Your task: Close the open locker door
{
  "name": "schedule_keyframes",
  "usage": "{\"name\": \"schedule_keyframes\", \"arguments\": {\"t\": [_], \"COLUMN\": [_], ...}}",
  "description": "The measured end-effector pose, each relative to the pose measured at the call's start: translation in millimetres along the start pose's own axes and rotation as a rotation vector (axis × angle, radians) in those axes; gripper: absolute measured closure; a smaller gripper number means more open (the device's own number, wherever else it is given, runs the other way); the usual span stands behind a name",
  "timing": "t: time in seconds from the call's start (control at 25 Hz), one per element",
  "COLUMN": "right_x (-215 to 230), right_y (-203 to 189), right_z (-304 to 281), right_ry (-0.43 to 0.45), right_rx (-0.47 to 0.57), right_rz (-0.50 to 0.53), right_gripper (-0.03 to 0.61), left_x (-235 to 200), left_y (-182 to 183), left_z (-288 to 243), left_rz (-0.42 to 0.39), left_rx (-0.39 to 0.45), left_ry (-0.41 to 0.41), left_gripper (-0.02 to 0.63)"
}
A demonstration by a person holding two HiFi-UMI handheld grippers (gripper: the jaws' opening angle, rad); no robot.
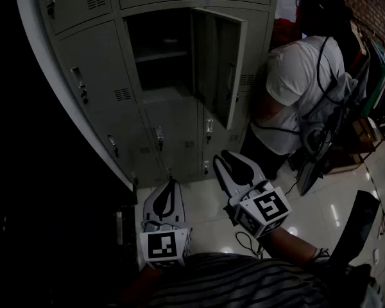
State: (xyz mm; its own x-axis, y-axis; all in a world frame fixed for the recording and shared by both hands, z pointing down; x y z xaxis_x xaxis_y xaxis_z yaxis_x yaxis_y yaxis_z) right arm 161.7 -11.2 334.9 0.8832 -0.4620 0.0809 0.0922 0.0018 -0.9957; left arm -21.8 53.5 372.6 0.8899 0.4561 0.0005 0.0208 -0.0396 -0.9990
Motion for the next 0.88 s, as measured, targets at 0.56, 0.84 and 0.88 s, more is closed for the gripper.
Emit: {"name": "schedule_keyframes", "arguments": {"t": [0.56, 0.84, 0.88], "right_x": [106.0, 121.1, 120.0], "right_y": [39.7, 36.2, 34.4], "right_z": [-169.8, -211.8, -214.4], "right_ry": [-0.413, -0.449, -0.445], "right_rx": [0.114, 0.068, 0.060], "right_rz": [0.104, 0.112, 0.115], "right_gripper": [0.359, 0.359, 0.359], "left_x": [-140.7, -175.9, -178.0], "left_y": [40.2, 48.5, 46.4], "left_z": [-153.3, -204.2, -206.2], "left_rz": [-0.072, -0.065, -0.056], "left_rx": [0.083, 0.076, 0.060], "left_ry": [-0.180, -0.283, -0.288], "left_gripper": [0.609, 0.609, 0.609]}}
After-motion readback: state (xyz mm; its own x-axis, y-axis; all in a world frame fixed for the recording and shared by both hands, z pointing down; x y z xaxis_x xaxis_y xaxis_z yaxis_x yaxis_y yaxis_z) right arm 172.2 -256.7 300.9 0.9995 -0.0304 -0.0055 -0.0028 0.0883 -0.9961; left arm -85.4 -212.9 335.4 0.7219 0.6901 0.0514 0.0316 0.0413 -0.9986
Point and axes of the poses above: the fingertips, and each gripper's own axes: z backward along the fingers, x to its right, y out of its top, the point moved 9 cm from there along z, backward along the fingers, and after that the axes turned 14 degrees about -y, right-handed, at the moved point
